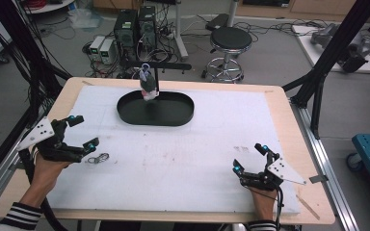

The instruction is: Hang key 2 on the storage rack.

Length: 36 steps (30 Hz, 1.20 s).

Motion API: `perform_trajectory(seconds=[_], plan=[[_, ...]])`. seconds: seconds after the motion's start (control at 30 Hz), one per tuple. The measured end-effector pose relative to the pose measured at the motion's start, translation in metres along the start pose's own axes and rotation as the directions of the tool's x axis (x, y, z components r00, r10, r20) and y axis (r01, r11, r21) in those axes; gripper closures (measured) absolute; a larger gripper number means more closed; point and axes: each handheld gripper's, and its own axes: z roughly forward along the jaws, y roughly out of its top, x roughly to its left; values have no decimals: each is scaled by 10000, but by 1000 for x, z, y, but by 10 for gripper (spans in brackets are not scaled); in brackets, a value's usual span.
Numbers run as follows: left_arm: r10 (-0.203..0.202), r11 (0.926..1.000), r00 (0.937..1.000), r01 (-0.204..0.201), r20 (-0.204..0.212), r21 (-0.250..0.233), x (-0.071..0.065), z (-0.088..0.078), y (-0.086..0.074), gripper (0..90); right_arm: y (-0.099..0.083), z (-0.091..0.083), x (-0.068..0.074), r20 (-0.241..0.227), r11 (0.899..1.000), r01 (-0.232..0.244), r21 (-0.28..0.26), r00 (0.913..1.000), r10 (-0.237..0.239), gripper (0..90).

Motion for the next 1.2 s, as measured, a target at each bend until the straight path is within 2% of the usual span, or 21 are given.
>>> perform_trajectory(seconds=[0.37, 0.43, 0.5, 0.57, 0.73, 0.83, 0.87, 0.9, 0.93, 1.0, 1.03, 1.1, 1.17, 1.2], plan=[[5, 9998, 10000, -6, 32, 204, -1, -2, 1, 17, 0, 0, 0, -6, 10000, -8, -12, 10000, 8, 18], [222, 9986, 9998, -222, -1, 483, -1, -3, 3, 17, 0, 0, 0, -9, 10000, -5, -9, 10000, 5, 18], [669, 9929, 9977, -654, -127, 990, -2, -5, 6, 17, 0, 0, 0, -1, 10000, -3, -17, 10000, 3, 18], [796, 9880, 9968, -784, -34, 1329, -2, -9, 9, 17, 0, 0, 0, 6, 10000, -11, -9, 10000, 11, 18], [1114, 9694, 9938, -1094, 31, 2198, 1, -17, 11, 17, 0, 0, -1, 27, 9999, 100, -76, 9999, -100, 18], [973, 9577, 9952, -946, 33, 2719, 3, -20, 11, 17, 0, 0, 0, 4, 10000, 0, -15, 10000, 0, 18], [993, 9513, 9951, -954, 14, 2933, 4, -21, 10, 17, 0, 0, 0, 4, 10000, 0, -15, 10000, 0, 18], [1126, 9412, 9936, -1027, -124, 3220, 4, -21, 10, 17, 0, 0, 0, 8, 10000, -2, -16, 10000, 2, 18], [1479, 9260, 9887, -1299, -239, 3544, 5, -22, 10, 18, 0, 0, 0, 8, 10000, -1, -16, 10000, 1, 18], [1841, 9092, 9828, -1651, -136, 3822, 6, -24, 8, 18, 0, 0, 0, 12, 10000, -2, -16, 10000, 2, 18], [1791, 9074, 9837, -1598, -137, 3887, 7, -25, 8, 17, 0, 0, 0, 10, 10000, 3, -19, 10000, -3, 18], [1833, 8979, 9830, -1647, -65, 4082, 9, -27, 6, 17, 0, 0, 0, 6, 10000, 8, -6, 10000, -8, 18], [1743, 8940, 9847, -1575, -17, 4195, 11, -29, 3, 18, 0, 0, 0, 21, 10000, 64, -41, 10000, -64, 18], [1744, 8891, 9846, -1604, 66, 4287, 13, -30, 2, 18, 0, 0, 0, 21, 10000, 64, -41, 10000, -64, 18]])
